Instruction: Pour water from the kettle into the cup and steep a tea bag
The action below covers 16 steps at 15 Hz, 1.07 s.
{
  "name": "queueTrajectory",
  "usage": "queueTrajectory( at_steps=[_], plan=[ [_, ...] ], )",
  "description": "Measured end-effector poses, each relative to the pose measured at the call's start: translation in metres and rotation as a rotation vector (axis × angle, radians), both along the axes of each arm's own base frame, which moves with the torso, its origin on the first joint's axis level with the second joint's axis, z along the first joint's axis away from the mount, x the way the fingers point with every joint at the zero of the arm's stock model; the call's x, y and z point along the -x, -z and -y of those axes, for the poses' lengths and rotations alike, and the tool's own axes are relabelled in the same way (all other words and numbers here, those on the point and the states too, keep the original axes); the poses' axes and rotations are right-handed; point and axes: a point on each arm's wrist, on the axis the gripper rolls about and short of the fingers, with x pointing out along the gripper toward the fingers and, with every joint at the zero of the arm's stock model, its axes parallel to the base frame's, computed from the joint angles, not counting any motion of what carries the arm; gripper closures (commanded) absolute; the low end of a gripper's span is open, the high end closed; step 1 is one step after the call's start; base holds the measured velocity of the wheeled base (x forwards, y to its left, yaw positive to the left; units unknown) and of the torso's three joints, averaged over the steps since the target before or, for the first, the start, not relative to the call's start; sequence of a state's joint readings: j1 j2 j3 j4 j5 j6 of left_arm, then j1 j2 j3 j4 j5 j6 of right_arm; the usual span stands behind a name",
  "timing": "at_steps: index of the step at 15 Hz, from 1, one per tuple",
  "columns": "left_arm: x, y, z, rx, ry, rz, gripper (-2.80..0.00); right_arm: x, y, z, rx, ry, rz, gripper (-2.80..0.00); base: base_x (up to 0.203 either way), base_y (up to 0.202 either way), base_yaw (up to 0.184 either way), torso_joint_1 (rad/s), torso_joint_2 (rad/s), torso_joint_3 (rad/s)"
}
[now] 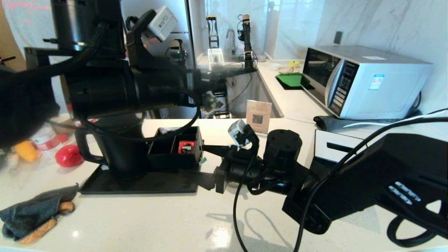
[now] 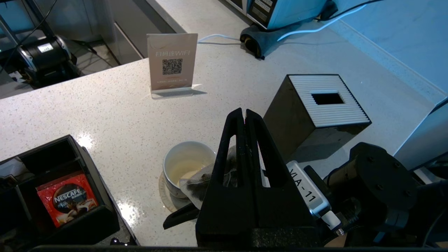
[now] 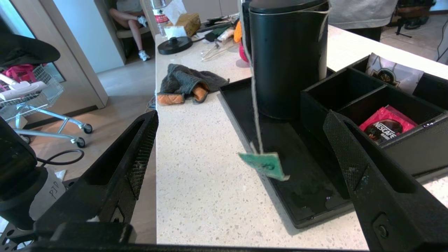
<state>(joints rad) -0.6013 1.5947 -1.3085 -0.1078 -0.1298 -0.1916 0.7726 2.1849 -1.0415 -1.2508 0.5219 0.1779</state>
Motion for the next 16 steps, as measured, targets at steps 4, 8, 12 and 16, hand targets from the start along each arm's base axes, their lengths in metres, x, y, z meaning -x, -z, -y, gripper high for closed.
queueTrajectory(
  at_steps=[4,8,12,16],
  plan=[
    [0.0000,0.0001,0.0000,0.000,0.000,-0.001,0.00,0.0001,0.0009,-0.0005,0.001,-0.003,-0.002,-2.80,0.000,0.000,0.000,0.000,0.00,0.000],
    [0.0000,0.0006,0.0000,-0.001,0.000,-0.002,0.00,-0.0001,0.0001,-0.0010,-0.002,-0.002,0.000,-2.80,0.000,0.000,0.000,0.000,0.00,0.000],
    [0.0000,0.0005,0.0000,-0.001,0.000,-0.001,0.00,0.0000,0.0001,-0.0008,-0.002,-0.002,0.000,-2.80,0.000,0.000,0.000,0.000,0.00,0.000],
    [0.0000,0.0006,0.0000,-0.001,0.000,-0.002,0.00,0.0002,0.0003,-0.0009,-0.001,-0.003,0.002,0.00,0.000,0.000,0.000,0.000,0.00,0.000]
  ],
)
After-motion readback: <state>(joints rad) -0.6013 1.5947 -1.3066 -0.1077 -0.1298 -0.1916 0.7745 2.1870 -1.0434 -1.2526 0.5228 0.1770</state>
